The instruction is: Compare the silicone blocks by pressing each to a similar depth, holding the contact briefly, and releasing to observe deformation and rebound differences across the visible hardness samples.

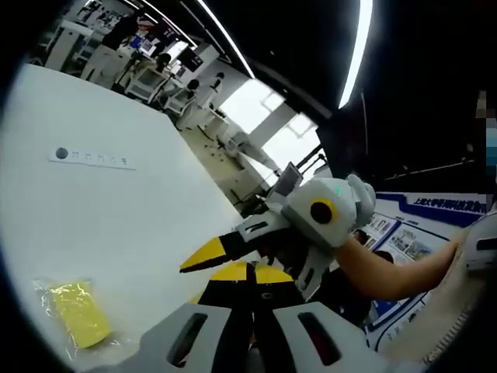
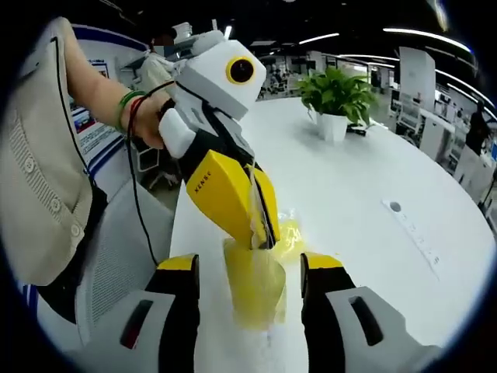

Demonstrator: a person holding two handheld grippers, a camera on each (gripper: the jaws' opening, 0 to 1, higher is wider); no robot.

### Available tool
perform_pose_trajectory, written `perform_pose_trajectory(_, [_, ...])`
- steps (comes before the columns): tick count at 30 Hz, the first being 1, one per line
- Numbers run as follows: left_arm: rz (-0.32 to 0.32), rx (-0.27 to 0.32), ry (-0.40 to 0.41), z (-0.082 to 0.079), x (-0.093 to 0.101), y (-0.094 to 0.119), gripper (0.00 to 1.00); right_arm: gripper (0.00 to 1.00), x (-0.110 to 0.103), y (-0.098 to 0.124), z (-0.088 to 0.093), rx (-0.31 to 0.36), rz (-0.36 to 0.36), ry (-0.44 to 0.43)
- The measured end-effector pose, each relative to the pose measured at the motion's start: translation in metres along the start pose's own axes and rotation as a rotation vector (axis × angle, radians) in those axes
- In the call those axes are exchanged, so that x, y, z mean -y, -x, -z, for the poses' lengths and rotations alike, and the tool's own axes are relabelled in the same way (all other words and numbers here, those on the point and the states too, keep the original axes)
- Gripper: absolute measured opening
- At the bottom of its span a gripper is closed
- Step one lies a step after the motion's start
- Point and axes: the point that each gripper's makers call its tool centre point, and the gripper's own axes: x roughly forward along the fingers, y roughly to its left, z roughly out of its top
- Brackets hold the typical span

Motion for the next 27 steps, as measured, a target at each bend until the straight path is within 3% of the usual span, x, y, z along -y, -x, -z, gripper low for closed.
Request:
perform_pose_trajectory(13, [0.009, -0.021, 0.039, 0.015, -0.010, -0.024, 0.00, 0.58, -0.001, 0.070, 0.037, 0.121, 0.217, -0.139])
perform_pose_trajectory(27, [0.024, -0.034, 0.102, 0.034, -0.018, -0.051, 0.00, 0.61, -0.009, 0.103, 0.064, 0.192, 0.353, -0.251])
